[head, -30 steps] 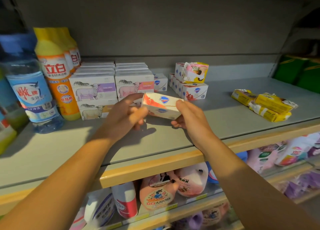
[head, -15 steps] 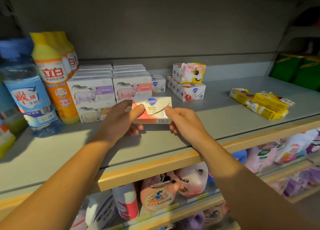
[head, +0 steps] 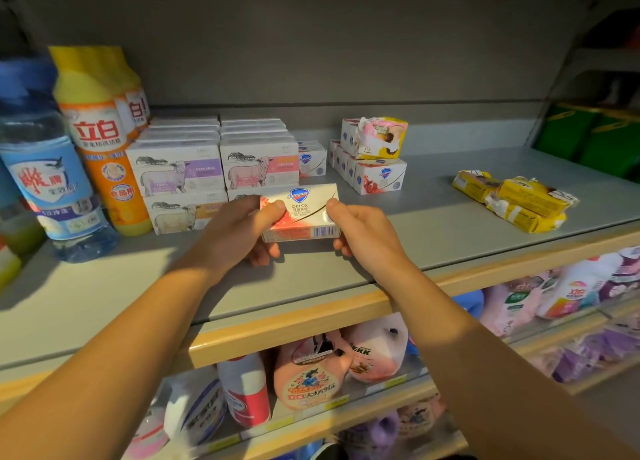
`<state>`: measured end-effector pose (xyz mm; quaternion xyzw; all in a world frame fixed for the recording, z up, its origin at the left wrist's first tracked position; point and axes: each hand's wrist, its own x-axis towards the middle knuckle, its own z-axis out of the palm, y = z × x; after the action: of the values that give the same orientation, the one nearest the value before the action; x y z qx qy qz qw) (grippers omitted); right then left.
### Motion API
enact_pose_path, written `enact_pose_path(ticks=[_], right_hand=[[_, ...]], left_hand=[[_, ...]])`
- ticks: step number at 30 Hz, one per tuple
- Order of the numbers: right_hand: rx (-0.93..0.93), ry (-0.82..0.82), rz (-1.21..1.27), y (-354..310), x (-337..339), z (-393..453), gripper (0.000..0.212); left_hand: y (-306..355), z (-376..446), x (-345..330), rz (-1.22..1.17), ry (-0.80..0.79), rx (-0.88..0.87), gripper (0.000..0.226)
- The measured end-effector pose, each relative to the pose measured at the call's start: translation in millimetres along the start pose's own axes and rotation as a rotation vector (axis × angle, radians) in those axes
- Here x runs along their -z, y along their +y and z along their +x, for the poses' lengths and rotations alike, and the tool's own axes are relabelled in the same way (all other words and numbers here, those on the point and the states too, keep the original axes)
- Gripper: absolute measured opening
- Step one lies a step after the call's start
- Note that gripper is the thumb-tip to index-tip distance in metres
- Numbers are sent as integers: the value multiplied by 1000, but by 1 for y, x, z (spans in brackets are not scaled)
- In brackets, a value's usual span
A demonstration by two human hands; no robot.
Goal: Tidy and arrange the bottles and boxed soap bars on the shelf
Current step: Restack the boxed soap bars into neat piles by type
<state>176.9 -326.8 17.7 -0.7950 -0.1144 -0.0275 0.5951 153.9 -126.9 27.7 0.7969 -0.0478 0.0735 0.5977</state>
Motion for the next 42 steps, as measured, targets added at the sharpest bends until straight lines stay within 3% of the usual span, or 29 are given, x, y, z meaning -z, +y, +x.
enact_pose_path(ticks=[4, 6, 8, 11, 17, 21, 24, 28, 31, 35, 39, 42], right_hand=[[2, -12, 46, 4, 1, 5, 34], [32, -10, 82, 6, 2, 6, 22], [112, -24, 102, 6, 3, 6, 30], [249, -46, 63, 5, 0, 3, 59], [361, -21, -137, 5, -1, 1, 48], [337, -5, -90, 6, -1, 2, 46], [279, 129, -95, 7, 1, 6, 41], [239, 241, -381, 9, 24, 21, 45], [228, 211, -589, 11, 36, 34, 52], [369, 163, -981, 16, 37, 48, 52], [492, 158, -1092, 17, 34, 74, 50], [436, 77, -1114, 18, 25, 107, 54]], left_hand=[[0, 1, -2, 71, 77, -91, 10], [-1, 2, -2, 129, 130, -141, 21], [-2, 3, -2, 179, 187, -199, 20], [-3, 2, -2, 342, 226, -310, 26], [-4, 2, -2, 551, 262, -506, 43], [-7, 3, -2, 531, 225, -472, 46], [-10, 7, -6, 507, 206, -395, 51], [-21, 10, -7, 674, 134, -286, 51], [-25, 9, -11, 777, 57, -278, 36], [-26, 7, -11, 783, 44, -256, 41], [-29, 9, -12, 795, 41, -262, 41], [-29, 10, -12, 812, 39, -296, 55]])
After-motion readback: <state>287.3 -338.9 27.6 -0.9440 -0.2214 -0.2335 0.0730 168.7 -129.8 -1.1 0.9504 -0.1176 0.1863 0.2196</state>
